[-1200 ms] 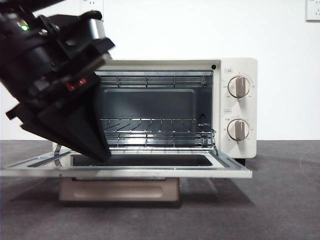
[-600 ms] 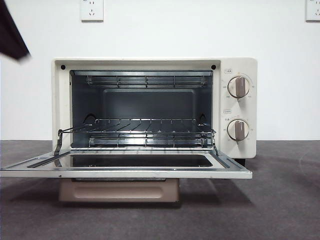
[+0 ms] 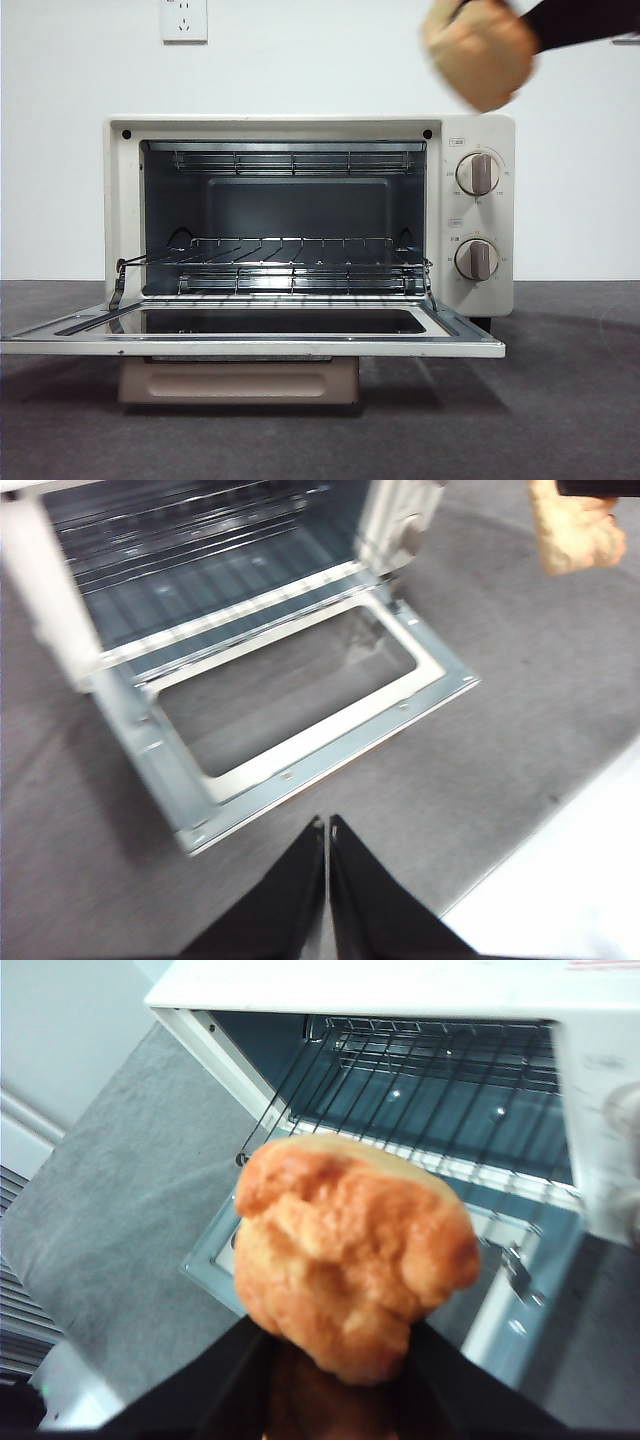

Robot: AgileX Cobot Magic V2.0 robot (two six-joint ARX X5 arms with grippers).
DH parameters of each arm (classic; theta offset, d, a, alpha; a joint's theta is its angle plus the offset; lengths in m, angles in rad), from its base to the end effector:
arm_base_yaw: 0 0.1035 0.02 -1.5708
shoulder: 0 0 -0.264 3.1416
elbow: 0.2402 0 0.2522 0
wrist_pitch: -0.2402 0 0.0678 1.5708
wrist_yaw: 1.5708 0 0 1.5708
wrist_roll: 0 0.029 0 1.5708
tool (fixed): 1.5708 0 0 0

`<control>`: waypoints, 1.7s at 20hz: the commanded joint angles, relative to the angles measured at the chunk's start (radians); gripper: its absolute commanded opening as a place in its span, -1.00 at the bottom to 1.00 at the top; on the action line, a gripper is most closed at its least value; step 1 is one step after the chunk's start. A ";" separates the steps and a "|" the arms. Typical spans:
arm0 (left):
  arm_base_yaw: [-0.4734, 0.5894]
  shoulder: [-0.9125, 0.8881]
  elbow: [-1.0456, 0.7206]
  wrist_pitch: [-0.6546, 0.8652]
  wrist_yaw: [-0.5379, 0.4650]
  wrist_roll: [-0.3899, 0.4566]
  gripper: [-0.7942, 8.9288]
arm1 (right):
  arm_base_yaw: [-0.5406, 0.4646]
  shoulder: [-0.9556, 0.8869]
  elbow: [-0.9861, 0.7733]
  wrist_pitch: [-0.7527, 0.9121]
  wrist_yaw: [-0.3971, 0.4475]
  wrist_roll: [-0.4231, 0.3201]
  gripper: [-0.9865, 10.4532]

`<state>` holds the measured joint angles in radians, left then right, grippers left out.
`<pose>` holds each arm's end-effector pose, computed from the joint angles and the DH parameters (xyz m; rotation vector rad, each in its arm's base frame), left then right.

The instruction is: The left arm flap open the oven, the right arm pick bread and place it into oven, the left arm flap close the oven

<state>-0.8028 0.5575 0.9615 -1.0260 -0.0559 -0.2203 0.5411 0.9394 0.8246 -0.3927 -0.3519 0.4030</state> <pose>0.0541 -0.0537 0.3383 0.0605 0.6524 -0.6523 0.1641 0.1103 0.3020 0.3180 0.6895 0.7545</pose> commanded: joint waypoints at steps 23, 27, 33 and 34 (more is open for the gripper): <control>-0.008 -0.083 0.113 -0.058 -0.033 0.002 -0.82 | 0.059 0.565 0.014 0.603 0.175 0.285 -0.58; -0.008 -0.083 0.113 -0.058 -0.043 0.003 -0.82 | 0.061 0.595 0.014 0.651 0.200 0.318 -0.58; -0.008 -0.083 0.113 -0.060 -0.046 0.006 -0.82 | 0.066 0.623 0.015 0.715 0.240 0.364 -0.58; -0.008 -0.083 0.113 -0.060 -0.046 0.006 -0.82 | 0.068 0.623 0.015 0.714 0.249 0.364 -0.58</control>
<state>-0.8028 0.4709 1.0538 -1.0958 -0.0998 -0.2203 0.5983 1.5463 0.8246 0.3073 -0.1101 0.7452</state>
